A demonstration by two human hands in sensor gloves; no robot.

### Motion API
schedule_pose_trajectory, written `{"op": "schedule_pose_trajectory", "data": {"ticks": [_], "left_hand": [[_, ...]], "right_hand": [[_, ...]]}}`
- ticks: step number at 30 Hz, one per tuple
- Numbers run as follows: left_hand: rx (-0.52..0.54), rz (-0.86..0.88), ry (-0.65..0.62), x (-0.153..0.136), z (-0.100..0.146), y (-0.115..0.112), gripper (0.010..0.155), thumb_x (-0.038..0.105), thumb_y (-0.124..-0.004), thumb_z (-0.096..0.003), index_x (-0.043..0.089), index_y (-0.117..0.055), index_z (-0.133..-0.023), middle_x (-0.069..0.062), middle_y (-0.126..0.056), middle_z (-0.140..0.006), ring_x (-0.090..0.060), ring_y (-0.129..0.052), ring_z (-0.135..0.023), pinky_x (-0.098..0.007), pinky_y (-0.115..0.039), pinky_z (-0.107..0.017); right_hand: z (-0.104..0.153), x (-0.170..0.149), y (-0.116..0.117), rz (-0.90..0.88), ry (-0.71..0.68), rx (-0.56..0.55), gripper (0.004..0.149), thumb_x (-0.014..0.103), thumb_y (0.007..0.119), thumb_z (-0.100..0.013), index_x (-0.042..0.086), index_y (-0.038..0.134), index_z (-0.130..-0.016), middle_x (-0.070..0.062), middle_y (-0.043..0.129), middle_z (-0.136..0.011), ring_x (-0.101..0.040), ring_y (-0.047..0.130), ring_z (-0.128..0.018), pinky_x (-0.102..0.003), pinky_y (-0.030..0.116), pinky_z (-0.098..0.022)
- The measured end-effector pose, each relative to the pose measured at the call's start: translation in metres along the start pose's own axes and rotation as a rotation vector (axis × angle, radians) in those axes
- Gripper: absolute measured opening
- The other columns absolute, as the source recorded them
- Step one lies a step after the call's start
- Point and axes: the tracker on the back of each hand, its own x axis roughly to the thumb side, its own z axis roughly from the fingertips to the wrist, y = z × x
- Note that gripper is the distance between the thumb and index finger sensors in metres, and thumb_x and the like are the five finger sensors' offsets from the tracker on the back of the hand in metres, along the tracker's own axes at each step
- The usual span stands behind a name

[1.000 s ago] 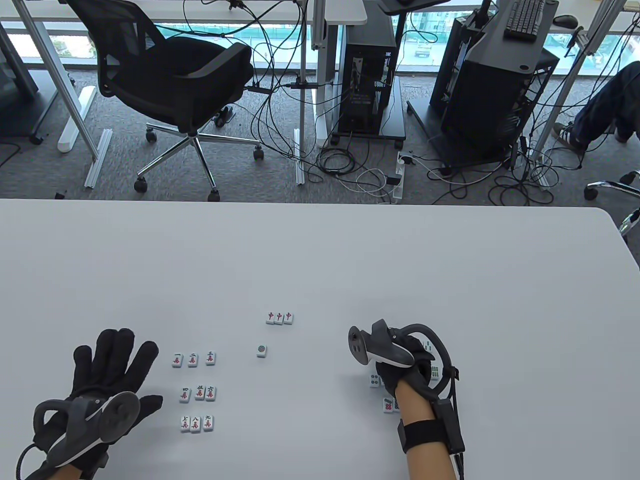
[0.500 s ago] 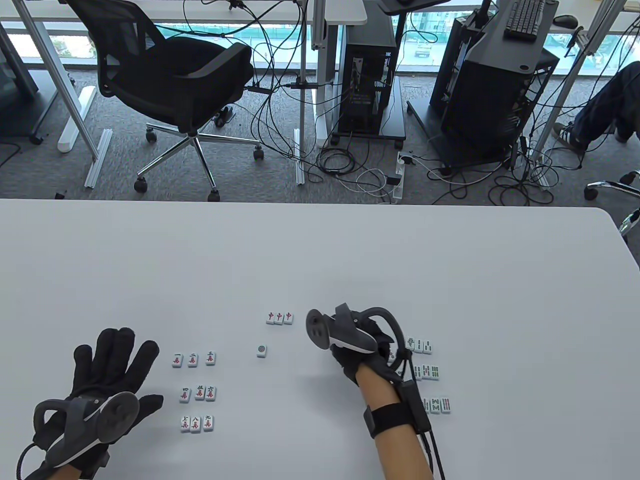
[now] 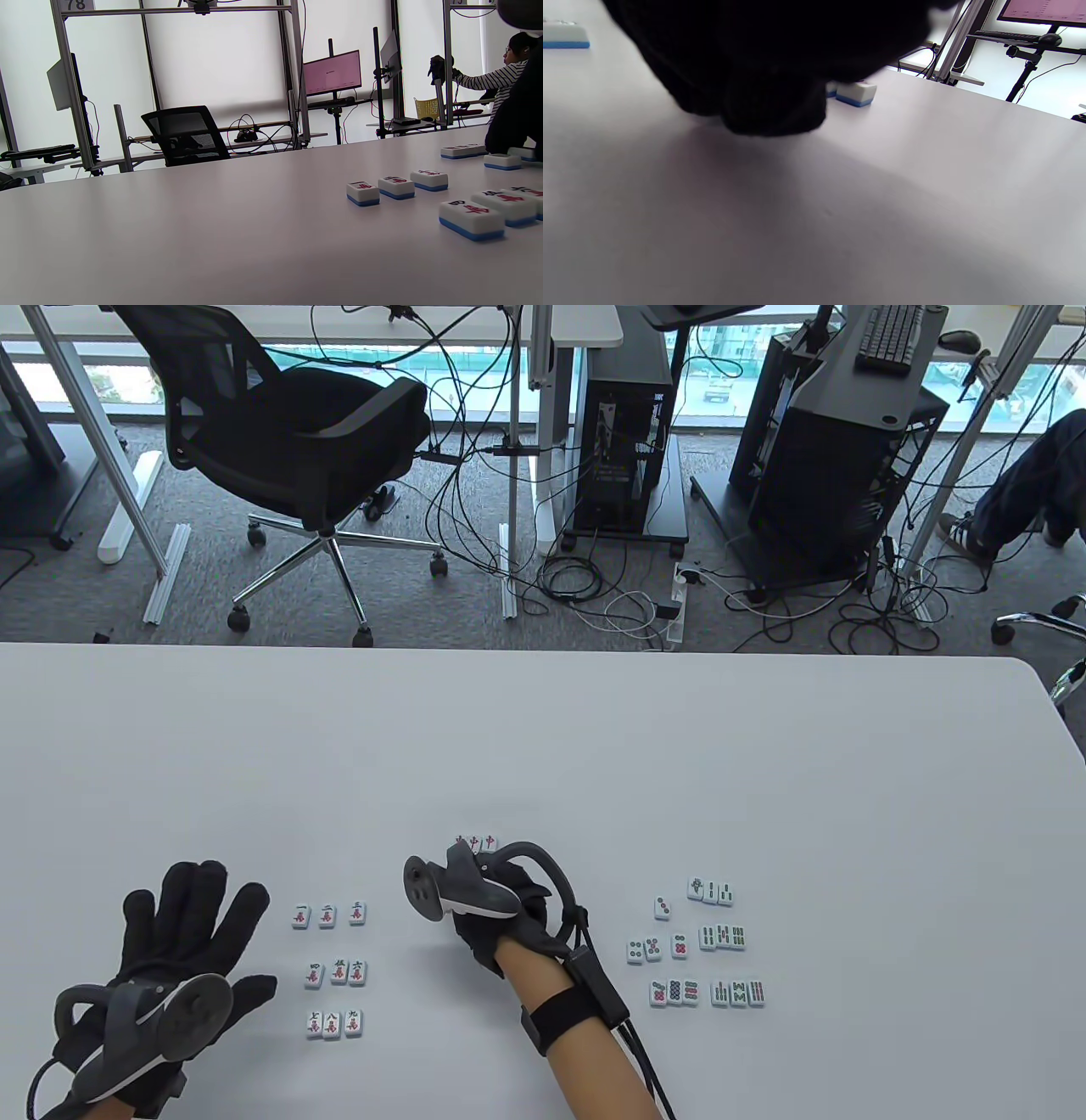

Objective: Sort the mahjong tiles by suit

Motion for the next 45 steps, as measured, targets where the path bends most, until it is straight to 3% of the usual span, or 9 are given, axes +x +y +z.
{"op": "schedule_pose_trajectory", "data": {"ticks": [7,12,15,20,24,27,34,41,45], "left_hand": [[-0.004,-0.005,-0.004,0.001,0.000,0.001,0.089,0.078,-0.057,-0.0324,0.049,-0.018,-0.107,0.012,0.001,-0.116,-0.020,-0.004,-0.116,-0.053,-0.016,-0.085],[-0.006,-0.004,-0.004,0.001,0.001,0.001,0.089,0.078,-0.057,-0.0323,0.049,-0.018,-0.107,0.012,0.001,-0.116,-0.020,-0.004,-0.116,-0.053,-0.016,-0.085],[-0.005,-0.001,-0.006,0.001,0.001,0.002,0.089,0.078,-0.057,-0.0324,0.049,-0.018,-0.107,0.012,0.001,-0.116,-0.021,-0.004,-0.116,-0.053,-0.016,-0.085],[-0.009,-0.005,-0.007,0.001,0.001,0.002,0.089,0.078,-0.057,-0.0326,0.049,-0.018,-0.107,0.012,0.001,-0.116,-0.020,-0.004,-0.116,-0.053,-0.016,-0.085],[-0.015,-0.008,-0.004,0.001,0.001,0.003,0.089,0.078,-0.057,-0.0323,0.049,-0.018,-0.107,0.012,0.001,-0.116,-0.021,-0.004,-0.116,-0.053,-0.016,-0.085],[-0.033,-0.015,0.001,0.001,0.000,0.000,0.089,0.078,-0.057,-0.0324,0.049,-0.018,-0.107,0.012,0.001,-0.116,-0.020,-0.004,-0.116,-0.053,-0.016,-0.085],[-0.067,-0.034,0.014,0.001,-0.002,-0.006,0.088,0.077,-0.057,-0.0324,0.049,-0.018,-0.106,0.012,0.001,-0.116,-0.020,-0.004,-0.116,-0.052,-0.016,-0.085],[-0.081,-0.027,-0.001,0.004,-0.003,-0.007,0.089,0.078,-0.058,-0.0322,0.049,-0.019,-0.107,0.012,0.001,-0.116,-0.021,-0.005,-0.116,-0.053,-0.017,-0.085],[-0.071,-0.011,-0.009,0.004,-0.003,-0.004,0.089,0.078,-0.058,-0.0322,0.049,-0.020,-0.107,0.012,0.001,-0.116,-0.021,-0.005,-0.117,-0.053,-0.017,-0.085]], "right_hand": [[-0.001,0.002,0.004,-0.040,-0.007,-0.042,0.056,0.037,0.083,-0.041,0.008,0.075,-0.088,-0.001,0.097,-0.041,-0.011,0.089,-0.012,-0.023,0.080,-0.006],[0.012,-0.010,-0.003,-0.043,-0.009,-0.062,0.064,0.041,0.081,-0.040,0.009,0.068,-0.094,-0.002,0.097,-0.045,-0.013,0.091,-0.014,-0.024,0.081,-0.009],[0.025,-0.036,-0.016,-0.026,0.034,-0.073,0.064,0.041,0.081,-0.040,0.009,0.067,-0.095,-0.003,0.097,-0.047,-0.013,0.091,-0.015,-0.025,0.081,-0.009],[0.051,-0.101,-0.024,0.076,0.179,0.007,0.062,0.039,0.081,-0.041,0.011,0.068,-0.095,-0.003,0.097,-0.048,-0.014,0.091,-0.017,-0.025,0.082,-0.011],[0.076,-0.145,-0.007,0.162,0.274,0.112,0.058,0.037,0.082,-0.041,0.014,0.070,-0.093,-0.001,0.098,-0.044,-0.012,0.090,-0.012,-0.023,0.080,-0.007],[0.089,-0.163,0.012,0.171,0.278,0.112,0.053,0.036,0.083,-0.041,0.017,0.075,-0.090,0.000,0.098,-0.040,-0.011,0.089,-0.010,-0.023,0.080,-0.005],[0.093,-0.174,0.041,0.147,0.299,0.175,0.056,0.037,0.084,-0.040,0.015,0.074,-0.090,0.001,0.097,-0.038,-0.009,0.088,-0.008,-0.022,0.079,-0.003],[0.085,-0.168,0.048,0.183,0.288,0.164,0.053,0.036,0.085,-0.039,0.010,0.079,-0.084,0.001,0.096,-0.034,-0.008,0.086,-0.005,-0.022,0.078,-0.001],[0.075,-0.169,0.042,0.114,0.303,0.246,0.055,0.038,0.087,-0.038,0.007,0.080,-0.083,0.002,0.096,-0.033,-0.008,0.086,-0.004,-0.022,0.078,-0.001]]}}
